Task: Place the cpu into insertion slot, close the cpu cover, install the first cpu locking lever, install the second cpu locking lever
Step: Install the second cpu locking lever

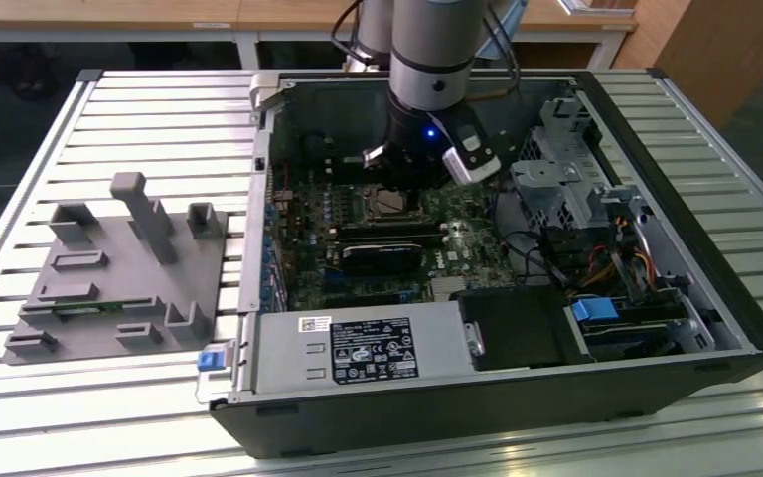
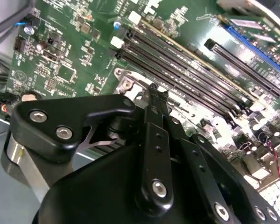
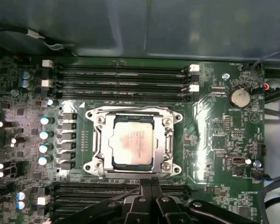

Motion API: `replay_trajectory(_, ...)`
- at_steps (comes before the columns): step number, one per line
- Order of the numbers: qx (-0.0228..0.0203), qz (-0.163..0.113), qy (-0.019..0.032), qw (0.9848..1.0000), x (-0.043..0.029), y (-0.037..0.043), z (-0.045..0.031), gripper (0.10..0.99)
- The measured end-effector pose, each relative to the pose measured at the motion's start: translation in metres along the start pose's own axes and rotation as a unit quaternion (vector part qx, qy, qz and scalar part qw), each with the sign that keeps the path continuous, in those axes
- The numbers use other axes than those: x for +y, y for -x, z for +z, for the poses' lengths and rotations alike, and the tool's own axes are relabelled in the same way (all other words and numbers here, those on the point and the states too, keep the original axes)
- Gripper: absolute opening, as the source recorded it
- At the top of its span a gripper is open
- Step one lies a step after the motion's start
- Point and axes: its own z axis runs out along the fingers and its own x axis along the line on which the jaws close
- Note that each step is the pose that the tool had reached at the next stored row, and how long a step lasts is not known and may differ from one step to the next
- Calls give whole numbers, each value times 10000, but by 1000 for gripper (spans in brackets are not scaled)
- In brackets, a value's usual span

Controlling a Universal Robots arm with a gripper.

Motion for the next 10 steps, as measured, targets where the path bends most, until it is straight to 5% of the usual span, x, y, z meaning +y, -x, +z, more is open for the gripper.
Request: replay_trajectory(10,-1,3,144,9999,-52,-171,-5,110)
